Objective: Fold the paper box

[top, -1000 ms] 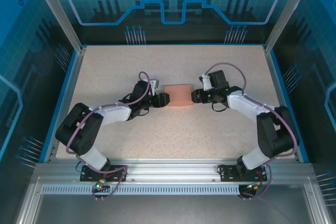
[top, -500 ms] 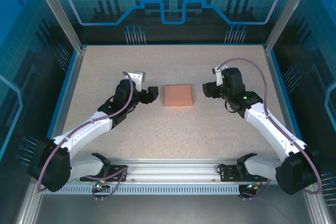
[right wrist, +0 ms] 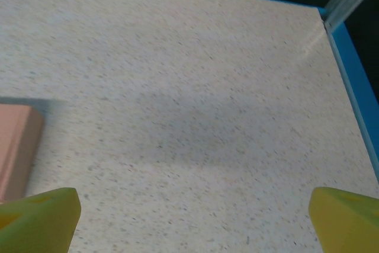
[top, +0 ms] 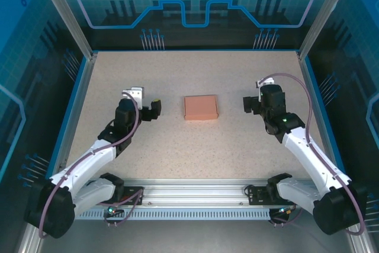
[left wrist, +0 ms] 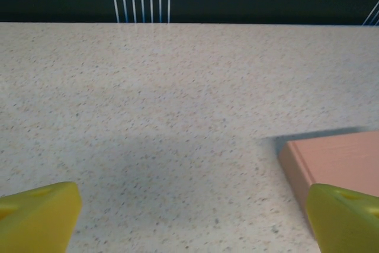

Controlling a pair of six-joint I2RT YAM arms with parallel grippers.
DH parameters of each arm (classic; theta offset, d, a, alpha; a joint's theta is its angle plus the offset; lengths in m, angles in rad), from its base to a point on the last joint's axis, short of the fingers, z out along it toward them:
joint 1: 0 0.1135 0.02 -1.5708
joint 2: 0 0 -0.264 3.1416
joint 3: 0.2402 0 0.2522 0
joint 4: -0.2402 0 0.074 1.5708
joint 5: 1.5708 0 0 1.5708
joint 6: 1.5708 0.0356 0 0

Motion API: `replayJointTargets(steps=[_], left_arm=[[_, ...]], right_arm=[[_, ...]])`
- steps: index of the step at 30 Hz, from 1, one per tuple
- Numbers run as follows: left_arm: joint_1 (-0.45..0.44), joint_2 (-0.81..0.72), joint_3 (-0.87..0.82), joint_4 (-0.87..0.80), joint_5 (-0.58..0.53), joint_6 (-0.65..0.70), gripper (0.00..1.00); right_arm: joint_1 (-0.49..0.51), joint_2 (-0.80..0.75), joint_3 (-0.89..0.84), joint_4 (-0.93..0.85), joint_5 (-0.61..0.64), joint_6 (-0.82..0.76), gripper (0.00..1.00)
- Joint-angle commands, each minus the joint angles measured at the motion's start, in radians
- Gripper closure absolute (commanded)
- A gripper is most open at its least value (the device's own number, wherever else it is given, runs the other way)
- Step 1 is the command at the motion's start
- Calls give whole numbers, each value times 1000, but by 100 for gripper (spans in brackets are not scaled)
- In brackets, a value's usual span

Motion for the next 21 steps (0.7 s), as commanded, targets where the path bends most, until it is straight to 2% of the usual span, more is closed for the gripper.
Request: replayJointTargets(steps=[1, 4, 7, 12, 15, 21], left_arm=[[15, 14, -39, 93, -48, 54, 1], [21, 49, -57, 129, -82, 86, 1], [32, 83, -78, 183, -97, 123, 1], [73, 150, -92, 246, -85, 144, 1], [106, 199, -107, 302, -61, 139, 1], [163, 320, -164, 546, 29, 141, 1]], right_arm=[[-24, -18, -53, 83, 53, 2, 0], [-47, -12, -116, 169, 49, -6, 0], [-59, 1, -211, 330, 17, -71, 0], [-62, 63, -312, 513, -23, -132, 0], [-65, 124, -321, 568, -29, -152, 0], [-76, 213, -331, 707, -53, -165, 0]])
